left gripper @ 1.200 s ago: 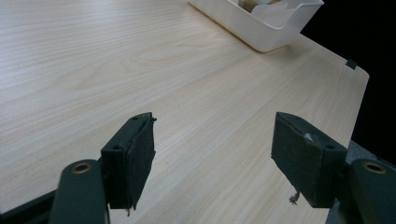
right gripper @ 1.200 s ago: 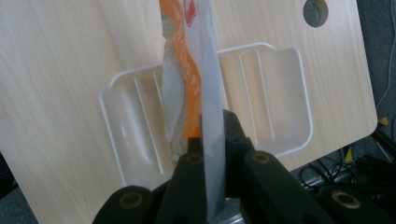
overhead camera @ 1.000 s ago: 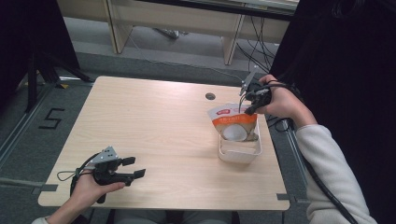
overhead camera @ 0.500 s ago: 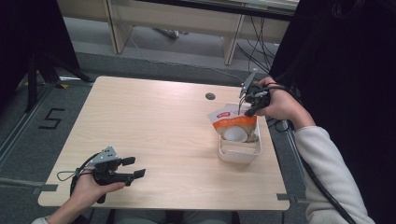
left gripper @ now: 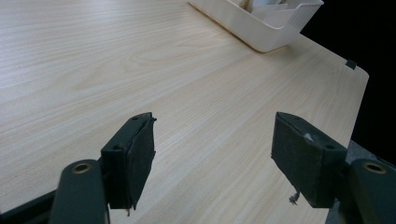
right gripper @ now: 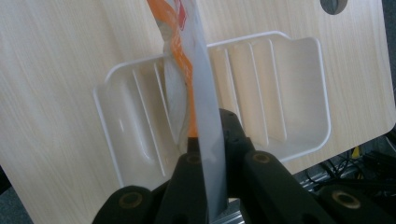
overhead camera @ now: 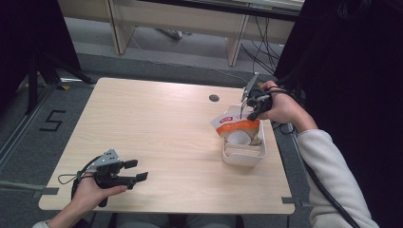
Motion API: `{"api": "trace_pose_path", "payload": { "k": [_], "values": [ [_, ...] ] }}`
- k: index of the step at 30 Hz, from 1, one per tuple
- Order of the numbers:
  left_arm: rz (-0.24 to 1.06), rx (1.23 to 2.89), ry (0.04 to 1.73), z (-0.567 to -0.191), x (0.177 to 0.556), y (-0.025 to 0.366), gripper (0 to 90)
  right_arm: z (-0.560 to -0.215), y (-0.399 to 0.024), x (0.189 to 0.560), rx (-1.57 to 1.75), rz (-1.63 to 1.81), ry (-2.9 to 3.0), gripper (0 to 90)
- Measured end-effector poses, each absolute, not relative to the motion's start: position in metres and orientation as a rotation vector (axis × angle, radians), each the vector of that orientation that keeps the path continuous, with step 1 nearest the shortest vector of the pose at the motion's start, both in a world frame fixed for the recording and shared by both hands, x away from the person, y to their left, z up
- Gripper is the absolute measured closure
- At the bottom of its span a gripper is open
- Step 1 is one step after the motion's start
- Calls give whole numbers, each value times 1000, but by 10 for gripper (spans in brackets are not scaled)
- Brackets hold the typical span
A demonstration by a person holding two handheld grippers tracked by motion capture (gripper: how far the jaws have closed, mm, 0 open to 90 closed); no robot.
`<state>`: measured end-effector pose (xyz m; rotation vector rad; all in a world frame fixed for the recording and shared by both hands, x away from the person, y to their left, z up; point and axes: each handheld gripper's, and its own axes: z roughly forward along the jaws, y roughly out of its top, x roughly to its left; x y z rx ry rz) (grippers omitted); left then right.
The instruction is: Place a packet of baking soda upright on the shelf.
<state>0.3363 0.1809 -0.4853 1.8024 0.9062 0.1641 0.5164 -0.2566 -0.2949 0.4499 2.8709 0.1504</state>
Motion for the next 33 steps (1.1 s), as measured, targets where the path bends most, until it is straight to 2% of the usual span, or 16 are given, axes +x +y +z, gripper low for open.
{"api": "trace_pose_path", "payload": {
  "k": [33],
  "values": [
    [163, 1809, 888, -486, 337, 181, 295, -314, -266, 517, 535, 103, 2886, 900]
  ]
}}
